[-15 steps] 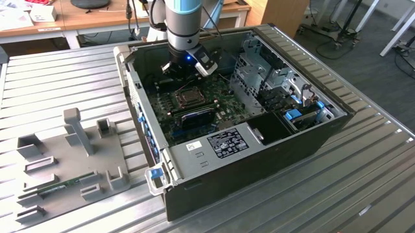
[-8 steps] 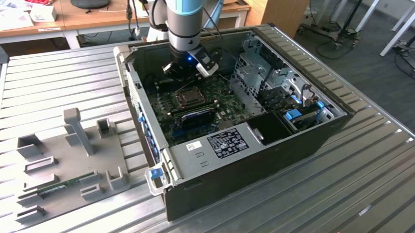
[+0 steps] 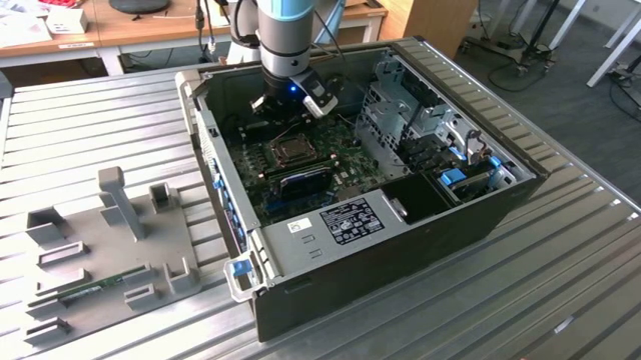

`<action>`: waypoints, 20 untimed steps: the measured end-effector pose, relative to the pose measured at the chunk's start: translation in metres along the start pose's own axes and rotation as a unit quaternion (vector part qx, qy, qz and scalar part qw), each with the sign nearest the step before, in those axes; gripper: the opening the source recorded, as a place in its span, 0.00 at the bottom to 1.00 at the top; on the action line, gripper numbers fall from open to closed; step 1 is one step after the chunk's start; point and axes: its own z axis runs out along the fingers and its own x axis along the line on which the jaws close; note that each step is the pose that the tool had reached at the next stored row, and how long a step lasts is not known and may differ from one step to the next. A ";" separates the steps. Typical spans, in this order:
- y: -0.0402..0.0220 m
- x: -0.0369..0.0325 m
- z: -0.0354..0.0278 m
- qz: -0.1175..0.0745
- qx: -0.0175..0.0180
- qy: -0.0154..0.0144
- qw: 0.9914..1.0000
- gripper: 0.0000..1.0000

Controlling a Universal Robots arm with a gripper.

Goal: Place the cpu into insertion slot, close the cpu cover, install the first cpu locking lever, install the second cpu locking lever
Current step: 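Install the first cpu locking lever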

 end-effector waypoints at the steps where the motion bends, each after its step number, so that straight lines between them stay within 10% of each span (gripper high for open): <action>1: 0.0000 0.0000 -0.0001 0.000 0.000 0.000 1.000 0.10; 20: 0.0012 0.0025 -0.0055 0.000 -0.004 -0.002 1.000 0.10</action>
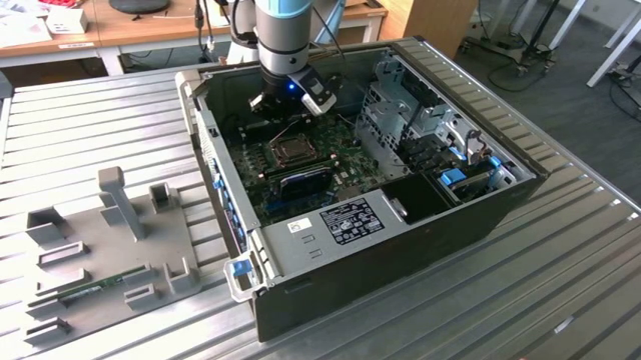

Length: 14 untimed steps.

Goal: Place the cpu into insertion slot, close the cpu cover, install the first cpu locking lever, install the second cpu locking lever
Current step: 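Install the first cpu locking lever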

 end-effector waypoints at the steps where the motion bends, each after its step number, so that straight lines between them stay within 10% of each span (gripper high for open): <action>1: 0.0004 -0.0002 -0.0018 0.000 0.000 0.000 1.000 0.10; 14: 0.0026 0.0063 -0.0066 0.000 -0.001 -0.002 1.000 0.10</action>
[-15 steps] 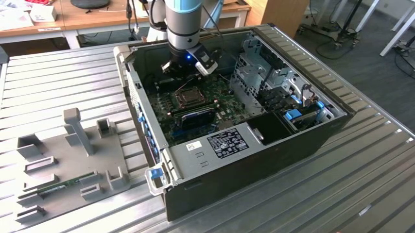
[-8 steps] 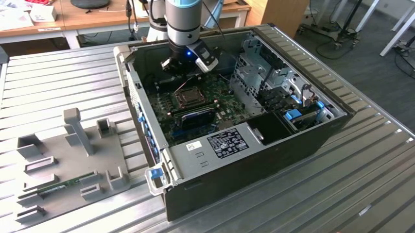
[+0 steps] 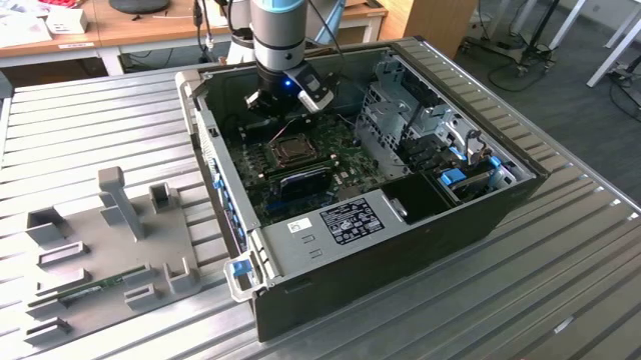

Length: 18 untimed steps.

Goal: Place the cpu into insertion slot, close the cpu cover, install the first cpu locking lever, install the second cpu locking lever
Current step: 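Install the first cpu locking lever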

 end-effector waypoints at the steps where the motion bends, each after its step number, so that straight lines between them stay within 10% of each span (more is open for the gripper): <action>1: 0.0000 0.0006 -0.0001 0.000 0.000 0.000 1.000 0.10; 7: 0.0027 -0.0004 -0.0105 0.000 0.000 -0.002 1.000 0.10; 18: -0.0016 -0.0004 -0.0087 -0.001 0.000 -0.002 1.000 0.10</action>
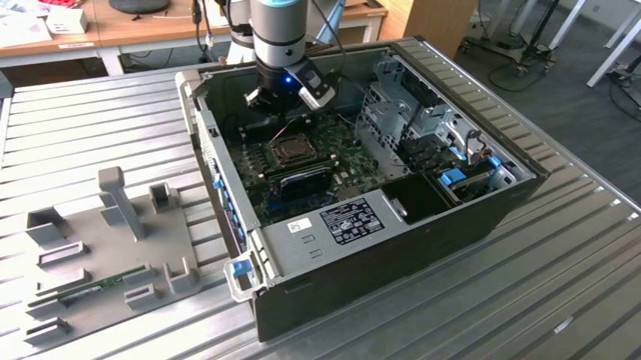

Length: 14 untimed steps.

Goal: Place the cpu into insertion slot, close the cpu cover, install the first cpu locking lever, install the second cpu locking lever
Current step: 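Install the first cpu locking lever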

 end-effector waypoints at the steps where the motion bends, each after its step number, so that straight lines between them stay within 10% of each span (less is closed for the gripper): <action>1: -0.0002 -0.0001 0.0007 0.000 0.000 0.000 1.000 0.10; 14: -0.0012 -0.0018 0.0039 0.000 -0.001 0.000 1.000 0.10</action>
